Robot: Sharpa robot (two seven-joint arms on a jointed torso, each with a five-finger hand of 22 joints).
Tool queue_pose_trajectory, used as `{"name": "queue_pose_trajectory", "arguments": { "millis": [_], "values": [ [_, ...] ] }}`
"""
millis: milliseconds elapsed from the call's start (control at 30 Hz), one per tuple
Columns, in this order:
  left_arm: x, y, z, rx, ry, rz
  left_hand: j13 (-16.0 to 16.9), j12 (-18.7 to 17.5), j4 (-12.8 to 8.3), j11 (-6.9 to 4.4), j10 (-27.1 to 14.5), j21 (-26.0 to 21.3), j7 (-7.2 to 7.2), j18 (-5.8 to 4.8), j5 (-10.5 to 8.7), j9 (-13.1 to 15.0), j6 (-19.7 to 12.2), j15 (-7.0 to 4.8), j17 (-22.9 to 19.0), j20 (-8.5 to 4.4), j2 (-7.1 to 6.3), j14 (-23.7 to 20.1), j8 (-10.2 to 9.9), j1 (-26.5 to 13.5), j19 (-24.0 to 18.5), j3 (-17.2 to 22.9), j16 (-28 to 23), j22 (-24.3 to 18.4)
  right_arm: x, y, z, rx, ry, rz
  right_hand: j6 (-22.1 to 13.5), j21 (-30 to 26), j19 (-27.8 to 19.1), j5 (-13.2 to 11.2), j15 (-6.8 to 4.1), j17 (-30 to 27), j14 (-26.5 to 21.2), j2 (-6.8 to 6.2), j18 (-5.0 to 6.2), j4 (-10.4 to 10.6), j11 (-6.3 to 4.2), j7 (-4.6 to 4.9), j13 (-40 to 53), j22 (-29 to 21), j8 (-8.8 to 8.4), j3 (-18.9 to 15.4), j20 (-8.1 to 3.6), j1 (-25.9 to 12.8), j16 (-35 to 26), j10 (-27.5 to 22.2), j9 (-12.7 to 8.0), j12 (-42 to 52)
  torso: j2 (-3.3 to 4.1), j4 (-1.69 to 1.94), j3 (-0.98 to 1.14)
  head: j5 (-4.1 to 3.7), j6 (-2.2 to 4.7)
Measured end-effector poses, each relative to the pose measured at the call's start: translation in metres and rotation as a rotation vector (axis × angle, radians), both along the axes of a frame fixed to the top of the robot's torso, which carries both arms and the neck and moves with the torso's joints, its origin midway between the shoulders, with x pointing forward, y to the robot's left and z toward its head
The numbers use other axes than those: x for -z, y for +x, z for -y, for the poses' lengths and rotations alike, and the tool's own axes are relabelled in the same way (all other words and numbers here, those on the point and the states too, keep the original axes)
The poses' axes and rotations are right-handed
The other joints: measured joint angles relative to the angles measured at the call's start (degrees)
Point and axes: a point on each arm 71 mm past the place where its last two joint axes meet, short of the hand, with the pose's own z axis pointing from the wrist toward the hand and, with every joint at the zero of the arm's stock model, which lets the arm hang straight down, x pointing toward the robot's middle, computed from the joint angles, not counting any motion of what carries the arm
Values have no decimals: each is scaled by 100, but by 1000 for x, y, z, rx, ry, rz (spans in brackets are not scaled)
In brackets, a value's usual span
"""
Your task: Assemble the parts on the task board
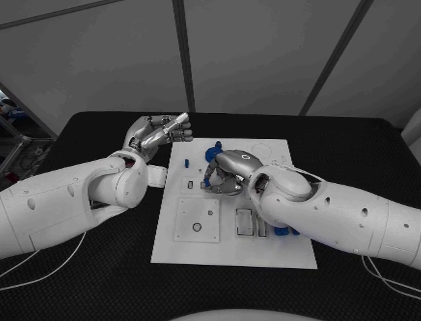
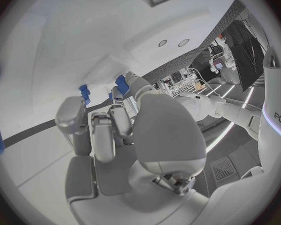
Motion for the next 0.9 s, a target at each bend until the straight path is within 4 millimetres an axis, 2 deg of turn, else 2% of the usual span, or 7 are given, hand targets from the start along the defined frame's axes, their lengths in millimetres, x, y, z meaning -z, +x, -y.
{"name": "queue_pose_trajectory", "arguments": {
  "millis": [367, 900],
  "values": [
    [0, 0, 0, -1, 1, -1, 0, 0, 0, 0, 0, 0, 0, 0, 0, 0, 0, 0, 0, 0, 0, 0, 0, 0, 0, 0, 0, 0, 4, 1, 2, 7, 0, -15, 12, 0, 0, -5, 0, 0, 0, -16, 0, 7, 0, -11, 0, 0, -1, -7, 0, -61, 0, 0, 5, 0, 0, 0, 1, 8, -17],
    [1, 1, 0, -2, 1, -3, 0, 0, 0, 0, 0, 0, 0, 0, 0, 0, 0, 0, -1, 0, 23, 0, 0, 23, 0, 0, -23, -5, 6, 3, 5, 21, -3, -26, 19, 0, -17, -7, 0, 4, 0, -38, 1, 15, 0, -18, -14, -19, -7, -14, -17, -83, 0, 0, 9, 0, 2, 0, 2, -26, -36]
  ]
}}
